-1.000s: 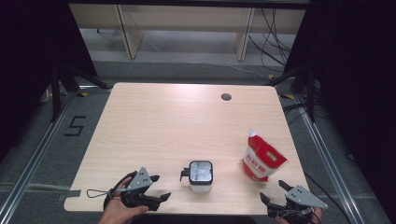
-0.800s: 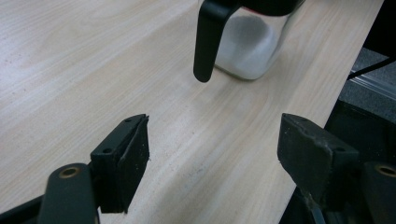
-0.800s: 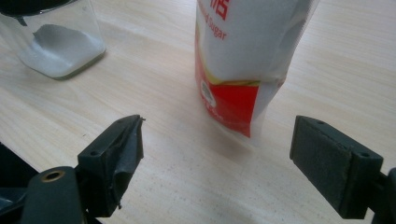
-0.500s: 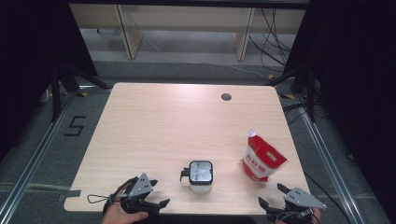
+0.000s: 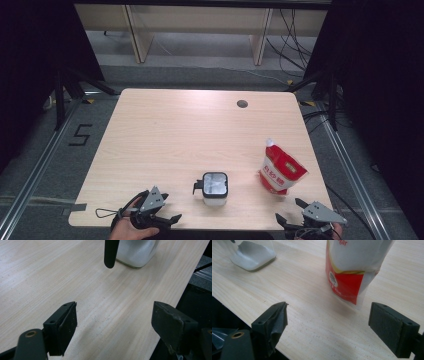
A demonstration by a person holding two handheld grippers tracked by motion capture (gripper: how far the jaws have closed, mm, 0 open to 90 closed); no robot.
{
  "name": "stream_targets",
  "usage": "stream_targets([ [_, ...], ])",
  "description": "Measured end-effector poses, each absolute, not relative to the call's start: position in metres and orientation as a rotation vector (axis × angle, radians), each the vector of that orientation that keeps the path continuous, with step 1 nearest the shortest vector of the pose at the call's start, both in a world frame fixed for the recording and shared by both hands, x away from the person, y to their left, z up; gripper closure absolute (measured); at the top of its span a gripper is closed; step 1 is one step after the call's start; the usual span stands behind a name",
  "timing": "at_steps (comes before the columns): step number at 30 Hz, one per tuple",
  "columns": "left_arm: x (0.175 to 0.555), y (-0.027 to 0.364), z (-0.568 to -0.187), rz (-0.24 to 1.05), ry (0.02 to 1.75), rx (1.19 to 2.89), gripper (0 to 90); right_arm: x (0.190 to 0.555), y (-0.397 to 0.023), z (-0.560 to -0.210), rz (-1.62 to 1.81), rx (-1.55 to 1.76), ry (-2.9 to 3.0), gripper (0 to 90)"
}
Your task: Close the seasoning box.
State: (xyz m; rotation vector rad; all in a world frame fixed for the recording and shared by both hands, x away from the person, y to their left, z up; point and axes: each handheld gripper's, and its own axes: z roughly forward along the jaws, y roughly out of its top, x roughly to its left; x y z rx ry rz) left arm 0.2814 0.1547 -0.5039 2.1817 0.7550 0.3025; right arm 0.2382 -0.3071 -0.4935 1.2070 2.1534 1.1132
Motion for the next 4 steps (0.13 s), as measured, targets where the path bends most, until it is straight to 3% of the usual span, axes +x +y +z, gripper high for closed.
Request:
stream_targets([
  [4, 0.2822, 0.1554, -0.5040, 0.315, 0.761, 2.184, 20.2, 0.2393, -0.3078, -0.4937, 1.114, 1.197, 2.159, 16.5],
])
